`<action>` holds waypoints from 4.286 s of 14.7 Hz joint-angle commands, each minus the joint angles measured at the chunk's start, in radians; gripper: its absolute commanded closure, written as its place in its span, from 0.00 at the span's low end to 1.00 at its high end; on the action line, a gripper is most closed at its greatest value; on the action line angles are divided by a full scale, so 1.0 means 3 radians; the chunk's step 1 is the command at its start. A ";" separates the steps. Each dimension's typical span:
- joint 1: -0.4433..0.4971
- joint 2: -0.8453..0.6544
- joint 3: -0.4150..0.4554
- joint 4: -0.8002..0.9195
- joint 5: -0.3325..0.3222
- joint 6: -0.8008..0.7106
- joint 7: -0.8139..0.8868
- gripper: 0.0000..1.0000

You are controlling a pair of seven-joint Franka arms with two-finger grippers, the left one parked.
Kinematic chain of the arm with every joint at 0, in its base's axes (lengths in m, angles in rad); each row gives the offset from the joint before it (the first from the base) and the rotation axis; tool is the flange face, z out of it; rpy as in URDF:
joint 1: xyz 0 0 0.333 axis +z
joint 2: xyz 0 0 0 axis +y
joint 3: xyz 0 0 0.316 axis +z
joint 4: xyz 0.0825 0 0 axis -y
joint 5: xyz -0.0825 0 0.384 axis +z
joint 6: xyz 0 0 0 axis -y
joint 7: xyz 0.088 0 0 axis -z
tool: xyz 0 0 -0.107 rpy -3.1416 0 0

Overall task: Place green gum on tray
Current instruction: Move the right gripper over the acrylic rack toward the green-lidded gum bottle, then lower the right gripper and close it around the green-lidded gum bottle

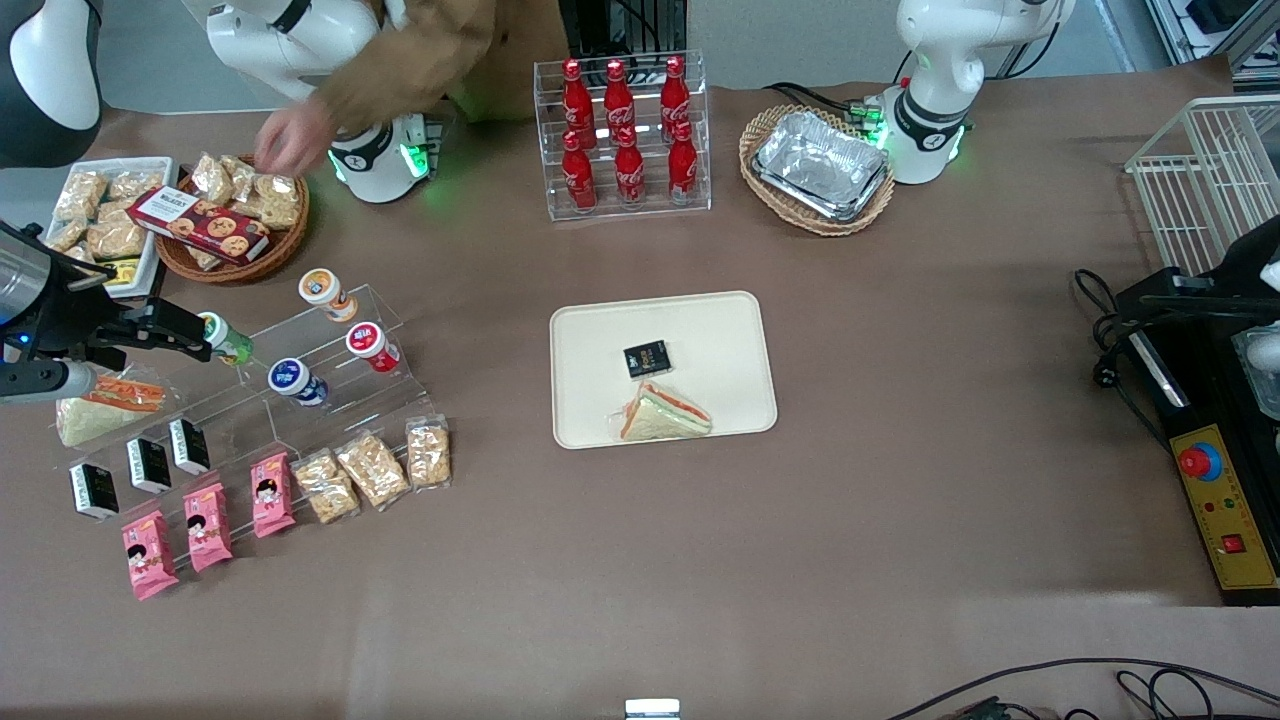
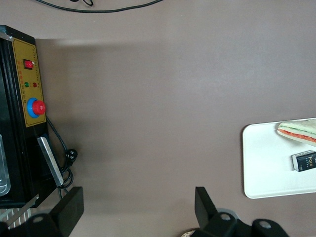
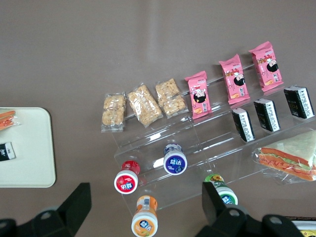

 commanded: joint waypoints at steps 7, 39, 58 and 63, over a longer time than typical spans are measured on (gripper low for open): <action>-0.0035 -0.0019 -0.0132 -0.0009 -0.0041 -0.0277 -0.0551 0.00; -0.0040 -0.0975 -0.1068 -0.3031 -0.0056 0.2180 -0.2231 0.00; -0.0045 -0.0781 -0.1073 -0.3138 -0.0046 0.2462 -0.2118 0.49; -0.0010 -0.0771 -0.1068 -0.2823 -0.0036 0.2167 -0.1985 0.49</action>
